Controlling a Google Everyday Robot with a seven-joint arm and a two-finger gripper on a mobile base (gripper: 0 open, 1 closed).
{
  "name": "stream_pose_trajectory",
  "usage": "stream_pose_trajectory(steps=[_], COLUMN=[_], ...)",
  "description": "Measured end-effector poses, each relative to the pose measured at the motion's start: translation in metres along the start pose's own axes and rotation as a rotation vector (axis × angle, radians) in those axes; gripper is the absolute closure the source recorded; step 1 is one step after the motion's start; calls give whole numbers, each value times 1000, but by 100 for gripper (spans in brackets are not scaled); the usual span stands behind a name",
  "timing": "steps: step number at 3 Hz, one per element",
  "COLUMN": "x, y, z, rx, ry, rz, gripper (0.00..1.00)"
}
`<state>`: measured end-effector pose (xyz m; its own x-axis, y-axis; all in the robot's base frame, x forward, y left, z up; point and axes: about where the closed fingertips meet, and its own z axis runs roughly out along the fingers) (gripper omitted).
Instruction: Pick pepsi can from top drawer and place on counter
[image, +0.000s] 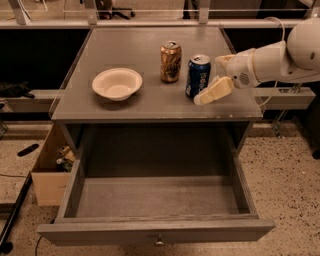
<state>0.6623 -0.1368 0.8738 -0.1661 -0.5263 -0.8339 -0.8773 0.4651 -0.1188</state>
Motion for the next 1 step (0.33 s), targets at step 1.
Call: stream_pose_trajectory(steps=[1], x=[0], y=[0], z=[0], rx=[0], ry=[0], rz=[0], gripper=[0])
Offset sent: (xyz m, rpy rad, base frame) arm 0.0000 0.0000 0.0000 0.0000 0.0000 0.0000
